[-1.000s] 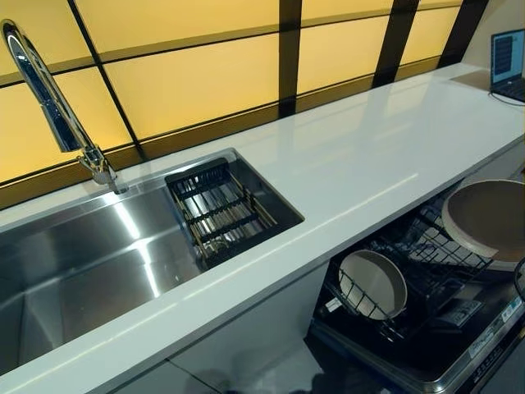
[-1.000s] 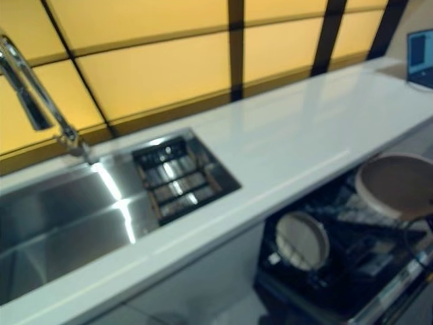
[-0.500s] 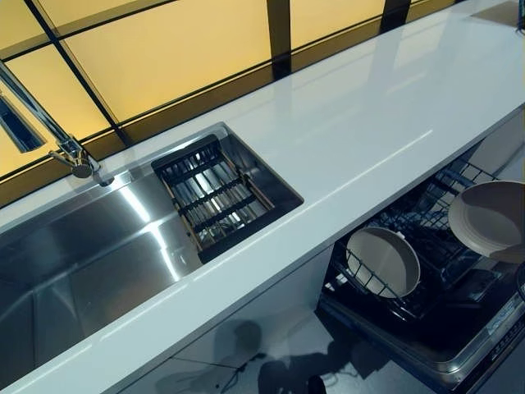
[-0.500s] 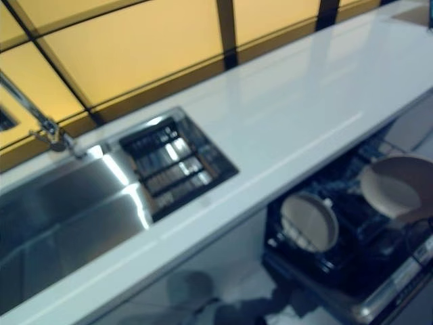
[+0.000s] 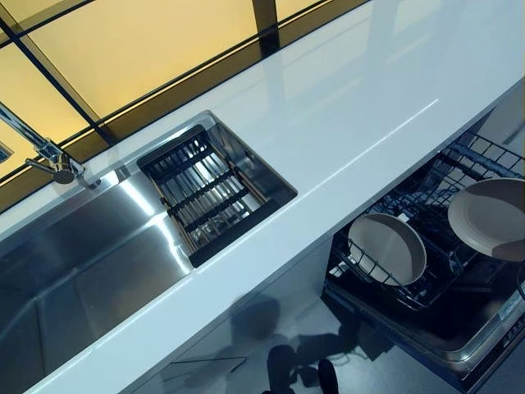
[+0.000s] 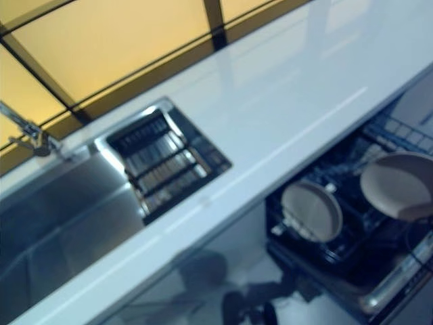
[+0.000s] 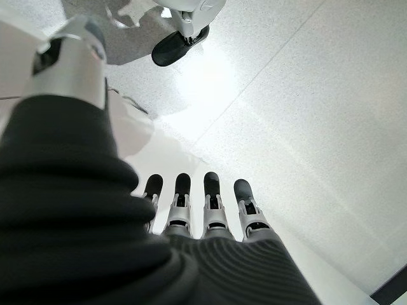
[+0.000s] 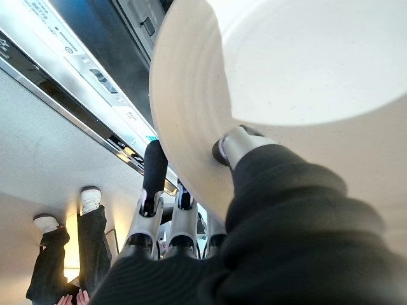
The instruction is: Take plates into dishwasher
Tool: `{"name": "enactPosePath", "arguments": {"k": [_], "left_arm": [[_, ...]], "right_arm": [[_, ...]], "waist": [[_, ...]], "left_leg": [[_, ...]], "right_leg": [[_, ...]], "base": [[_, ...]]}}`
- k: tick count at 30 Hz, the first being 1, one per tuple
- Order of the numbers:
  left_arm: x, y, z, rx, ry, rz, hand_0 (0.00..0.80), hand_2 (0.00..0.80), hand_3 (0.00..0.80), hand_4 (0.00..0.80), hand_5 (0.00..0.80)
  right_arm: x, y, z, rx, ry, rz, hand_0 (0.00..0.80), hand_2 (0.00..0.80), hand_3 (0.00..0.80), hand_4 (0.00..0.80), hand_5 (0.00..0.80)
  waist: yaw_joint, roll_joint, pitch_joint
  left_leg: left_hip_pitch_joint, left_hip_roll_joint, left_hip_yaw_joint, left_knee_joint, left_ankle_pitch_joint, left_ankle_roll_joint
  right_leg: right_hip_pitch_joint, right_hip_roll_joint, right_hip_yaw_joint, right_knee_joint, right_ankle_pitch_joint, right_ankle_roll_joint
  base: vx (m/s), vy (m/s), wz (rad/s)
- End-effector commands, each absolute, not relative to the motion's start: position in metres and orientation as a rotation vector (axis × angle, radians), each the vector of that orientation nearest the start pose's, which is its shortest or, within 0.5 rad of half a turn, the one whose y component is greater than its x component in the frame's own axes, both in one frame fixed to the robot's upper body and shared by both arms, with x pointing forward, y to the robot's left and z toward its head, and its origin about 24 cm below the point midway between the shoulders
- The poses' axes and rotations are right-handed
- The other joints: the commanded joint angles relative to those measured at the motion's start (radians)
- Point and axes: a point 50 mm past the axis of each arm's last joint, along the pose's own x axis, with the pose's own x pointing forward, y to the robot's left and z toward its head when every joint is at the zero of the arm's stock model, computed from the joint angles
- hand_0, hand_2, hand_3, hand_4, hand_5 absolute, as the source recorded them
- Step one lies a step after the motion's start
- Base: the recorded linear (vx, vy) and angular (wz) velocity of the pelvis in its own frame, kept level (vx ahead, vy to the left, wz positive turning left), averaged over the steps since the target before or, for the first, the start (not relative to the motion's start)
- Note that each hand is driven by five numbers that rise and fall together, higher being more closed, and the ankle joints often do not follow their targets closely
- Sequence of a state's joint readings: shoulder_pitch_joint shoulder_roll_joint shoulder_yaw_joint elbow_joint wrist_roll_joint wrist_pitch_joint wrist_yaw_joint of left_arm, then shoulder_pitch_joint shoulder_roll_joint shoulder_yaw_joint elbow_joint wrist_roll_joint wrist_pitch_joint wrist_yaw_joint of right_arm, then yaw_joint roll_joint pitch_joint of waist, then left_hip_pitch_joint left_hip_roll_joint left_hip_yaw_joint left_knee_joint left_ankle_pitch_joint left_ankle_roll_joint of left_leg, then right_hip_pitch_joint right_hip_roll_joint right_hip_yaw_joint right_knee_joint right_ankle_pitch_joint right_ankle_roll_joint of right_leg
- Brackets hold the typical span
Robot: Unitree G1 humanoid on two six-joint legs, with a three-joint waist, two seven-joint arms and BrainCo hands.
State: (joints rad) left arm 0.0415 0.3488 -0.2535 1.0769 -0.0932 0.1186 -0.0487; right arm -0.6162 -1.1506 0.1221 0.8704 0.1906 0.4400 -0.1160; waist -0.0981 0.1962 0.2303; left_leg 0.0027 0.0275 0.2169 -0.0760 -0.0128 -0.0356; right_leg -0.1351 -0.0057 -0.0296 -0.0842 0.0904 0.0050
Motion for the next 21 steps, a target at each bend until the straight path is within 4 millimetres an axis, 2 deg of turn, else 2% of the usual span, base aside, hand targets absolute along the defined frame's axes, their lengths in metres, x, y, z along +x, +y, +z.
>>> {"name": "enactPosePath", "arguments": {"k": [1, 12, 17, 21], "left_arm": [[0.075, 0.271, -0.152, 0.369, 1.328, 0.020, 0.000, 0.000, 0.000, 0.000, 0.000], [0.076, 0.266, -0.154, 0.372, 1.326, 0.004, 0.000, 0.000, 0.000, 0.000, 0.000], [0.076, 0.265, -0.154, 0.372, 1.329, -0.003, 0.000, 0.000, 0.000, 0.000, 0.000], [0.076, 0.263, -0.155, 0.369, 1.331, -0.003, 0.000, 0.000, 0.000, 0.000, 0.000]], "right_arm": [[0.278, -0.444, 0.212, -0.744, 0.417, -0.822, 0.800, 0.800, 0.800, 0.800, 0.800], [0.295, -0.427, 0.228, -0.658, 0.347, -0.808, 0.800, 0.800, 0.800, 0.800, 0.800], [0.302, -0.420, 0.231, -0.648, 0.341, -0.788, 0.800, 0.800, 0.800, 0.800, 0.800], [0.308, -0.413, 0.225, -0.674, 0.366, -0.770, 0.800, 0.800, 0.800, 0.800, 0.800]], "waist": [[-0.003, -0.086, -0.042], [0.004, -0.077, -0.037], [0.010, -0.078, -0.039], [0.016, -0.083, -0.043]], "left_leg": [[-0.017, -0.023, -0.004, -0.011, 0.013, -0.029], [-0.024, -0.026, -0.009, -0.011, 0.015, -0.035], [-0.024, -0.026, -0.014, -0.011, 0.016, -0.036], [-0.022, -0.027, -0.021, -0.011, 0.016, -0.036]], "right_leg": [[0.016, -0.075, -0.033, -0.002, 0.013, 0.134], [0.011, -0.081, -0.044, -0.002, 0.011, 0.131], [0.013, -0.082, -0.047, -0.002, 0.010, 0.130], [0.018, -0.082, -0.050, 0.000, 0.008, 0.130]], "base": [[0.000, 0.000, 0.00], [0.000, 0.000, 0.00], [0.005, 0.001, 0.01], [0.025, -0.006, 0.07]]}}
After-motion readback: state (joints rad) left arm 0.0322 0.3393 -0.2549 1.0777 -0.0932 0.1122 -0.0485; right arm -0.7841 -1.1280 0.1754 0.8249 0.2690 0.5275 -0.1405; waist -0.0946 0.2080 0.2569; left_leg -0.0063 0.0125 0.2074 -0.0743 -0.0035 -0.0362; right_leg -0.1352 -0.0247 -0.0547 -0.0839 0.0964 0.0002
